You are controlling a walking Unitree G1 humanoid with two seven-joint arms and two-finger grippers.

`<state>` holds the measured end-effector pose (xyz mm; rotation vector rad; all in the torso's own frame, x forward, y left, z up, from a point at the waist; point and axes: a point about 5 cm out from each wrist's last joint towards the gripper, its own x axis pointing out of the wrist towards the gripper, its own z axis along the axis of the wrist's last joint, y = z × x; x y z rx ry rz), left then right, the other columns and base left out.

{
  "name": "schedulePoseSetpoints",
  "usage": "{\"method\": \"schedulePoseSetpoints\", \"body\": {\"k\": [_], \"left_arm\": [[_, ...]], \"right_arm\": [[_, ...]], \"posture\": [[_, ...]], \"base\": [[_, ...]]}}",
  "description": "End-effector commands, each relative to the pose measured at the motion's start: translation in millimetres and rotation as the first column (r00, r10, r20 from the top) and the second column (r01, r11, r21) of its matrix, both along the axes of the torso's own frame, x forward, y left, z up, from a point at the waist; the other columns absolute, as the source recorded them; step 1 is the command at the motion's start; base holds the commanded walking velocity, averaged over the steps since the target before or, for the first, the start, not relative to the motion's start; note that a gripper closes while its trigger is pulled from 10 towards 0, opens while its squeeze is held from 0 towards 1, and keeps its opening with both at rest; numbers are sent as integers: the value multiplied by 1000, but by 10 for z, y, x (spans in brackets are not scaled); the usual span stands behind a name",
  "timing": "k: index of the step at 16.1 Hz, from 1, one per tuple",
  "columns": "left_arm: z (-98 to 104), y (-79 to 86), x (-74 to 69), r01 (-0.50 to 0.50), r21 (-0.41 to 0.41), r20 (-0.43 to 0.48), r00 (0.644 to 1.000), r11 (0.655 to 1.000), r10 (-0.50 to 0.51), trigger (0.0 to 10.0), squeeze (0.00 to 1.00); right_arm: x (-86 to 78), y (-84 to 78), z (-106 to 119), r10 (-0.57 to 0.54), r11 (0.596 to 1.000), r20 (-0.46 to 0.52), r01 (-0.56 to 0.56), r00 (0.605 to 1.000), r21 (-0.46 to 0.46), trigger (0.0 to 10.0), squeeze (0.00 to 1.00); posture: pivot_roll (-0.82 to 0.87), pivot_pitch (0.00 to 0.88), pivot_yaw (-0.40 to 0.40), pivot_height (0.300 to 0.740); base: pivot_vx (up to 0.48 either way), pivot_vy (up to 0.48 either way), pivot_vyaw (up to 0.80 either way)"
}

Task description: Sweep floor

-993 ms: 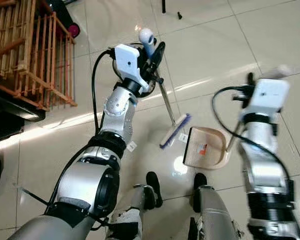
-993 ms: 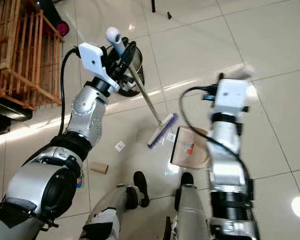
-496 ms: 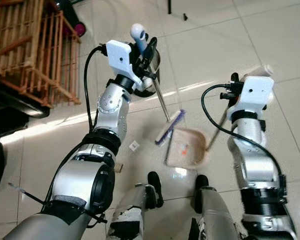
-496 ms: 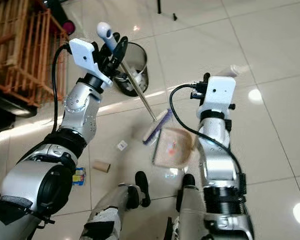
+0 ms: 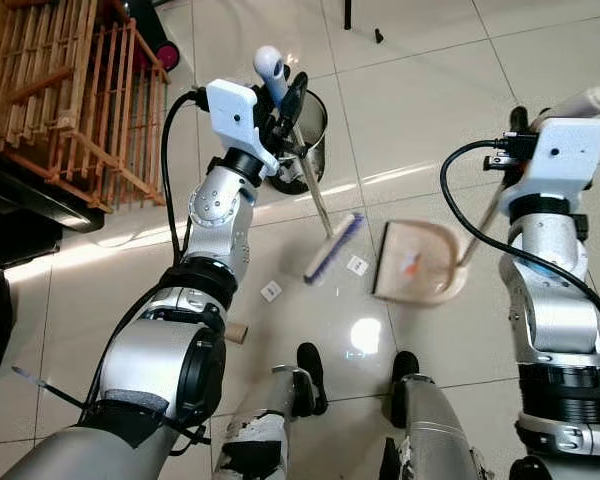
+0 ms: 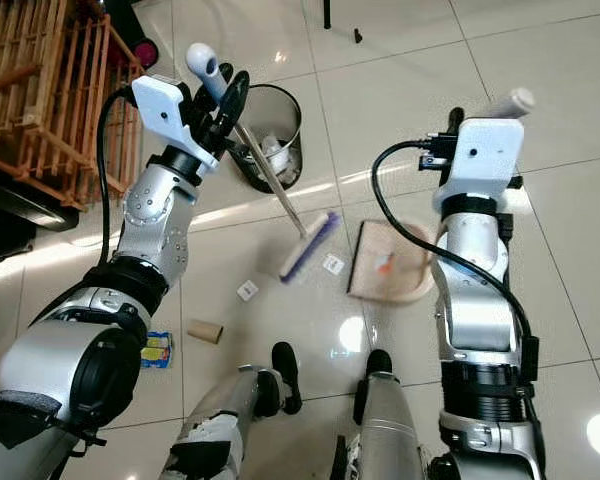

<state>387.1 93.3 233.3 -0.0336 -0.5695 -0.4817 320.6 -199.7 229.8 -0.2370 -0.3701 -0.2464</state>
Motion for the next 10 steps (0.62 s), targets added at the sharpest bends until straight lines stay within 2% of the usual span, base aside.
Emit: {"method": "schedulePoseSetpoints", "body": {"k": [1, 3, 7, 10], "left_arm": [[-30, 21, -25, -2, 66, 30, 1000, 998, 0, 10000, 0], [-58, -2, -35, 4, 88, 31, 999, 996, -7, 10000, 0], [-123, -19, -53, -88, 116, 51, 995, 989, 83, 10000, 0], [-167, -54, -76, -107, 110, 56, 993, 988, 101, 10000, 0]], "right_arm": [[-17, 51, -95, 19, 1000, -14, -19, 1000, -23, 10000, 0], [-19, 75, -167, 20, 1000, -31, -21, 999, -23, 10000, 0], [12, 133, -563, -20, 1000, -75, 20, 997, -1, 10000, 0], [18, 187, -632, -33, 999, -57, 33, 998, -2, 10000, 0]], "posture": [[14, 391, 221, 740], [17, 400, 224, 740], [34, 424, 228, 740], [33, 433, 234, 740]], "base": [[0, 0, 0], [0, 0, 0], [0, 0, 0], [0, 0, 0]]}}
